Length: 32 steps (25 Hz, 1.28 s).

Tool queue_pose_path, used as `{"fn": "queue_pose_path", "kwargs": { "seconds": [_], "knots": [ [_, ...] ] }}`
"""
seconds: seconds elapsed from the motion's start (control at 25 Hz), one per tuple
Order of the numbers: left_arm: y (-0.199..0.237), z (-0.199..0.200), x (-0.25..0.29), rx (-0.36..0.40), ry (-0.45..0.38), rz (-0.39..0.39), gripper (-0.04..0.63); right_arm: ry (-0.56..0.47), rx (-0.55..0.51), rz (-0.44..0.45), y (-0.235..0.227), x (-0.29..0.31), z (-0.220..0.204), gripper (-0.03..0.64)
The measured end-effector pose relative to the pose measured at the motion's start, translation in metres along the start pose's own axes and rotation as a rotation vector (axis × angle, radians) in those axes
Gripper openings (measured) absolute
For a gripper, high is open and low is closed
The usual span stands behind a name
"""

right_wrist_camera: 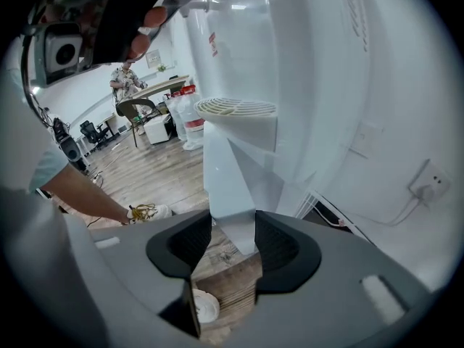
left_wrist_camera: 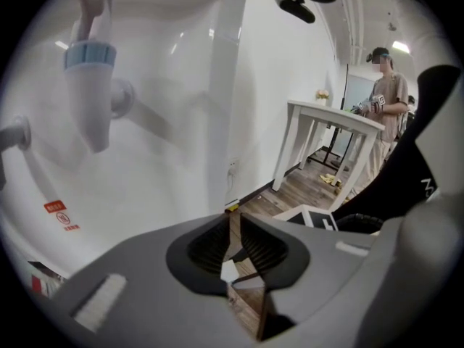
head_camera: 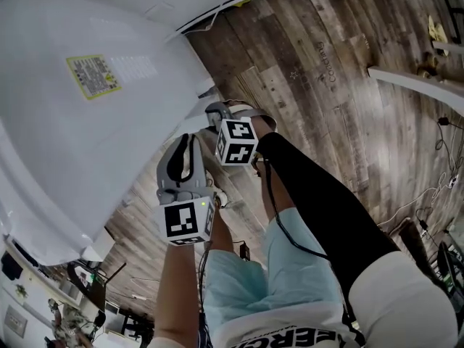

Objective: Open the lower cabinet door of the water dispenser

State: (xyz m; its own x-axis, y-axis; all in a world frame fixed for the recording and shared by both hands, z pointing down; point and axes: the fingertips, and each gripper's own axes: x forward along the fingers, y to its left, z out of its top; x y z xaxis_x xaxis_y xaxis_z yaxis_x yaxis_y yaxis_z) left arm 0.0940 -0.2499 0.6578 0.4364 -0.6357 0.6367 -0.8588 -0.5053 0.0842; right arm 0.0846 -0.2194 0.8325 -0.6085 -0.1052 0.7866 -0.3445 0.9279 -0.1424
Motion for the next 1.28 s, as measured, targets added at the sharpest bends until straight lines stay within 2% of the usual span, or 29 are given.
{"fn": "queue_pose_path", "kwargs": {
  "seconds": [0.28,0.64,0.88,1.28],
  "knots": [
    [0.003,0.01,0.0,-0.027,-0.059,0.013,0.075,0.03,-0.004,0.007,0.009,0.0,-0.002,0.172],
    [0.002,-0.013,-0.029,0.021,-0.052,-0.035,0.075,0.059,0.047,-0.034,0.039,0.001,-0.009,0.172],
    [0.004,-0.024,-0.045,0.013,-0.054,-0.05,0.075,0.064,0.066,-0.069,0.049,-0.001,-0.015,0.172],
    [0.011,-0.028,-0.062,-0.003,-0.078,-0.045,0.075,0.086,0.062,-0.074,0.073,0.003,-0.019,0.17]
  ]
}}
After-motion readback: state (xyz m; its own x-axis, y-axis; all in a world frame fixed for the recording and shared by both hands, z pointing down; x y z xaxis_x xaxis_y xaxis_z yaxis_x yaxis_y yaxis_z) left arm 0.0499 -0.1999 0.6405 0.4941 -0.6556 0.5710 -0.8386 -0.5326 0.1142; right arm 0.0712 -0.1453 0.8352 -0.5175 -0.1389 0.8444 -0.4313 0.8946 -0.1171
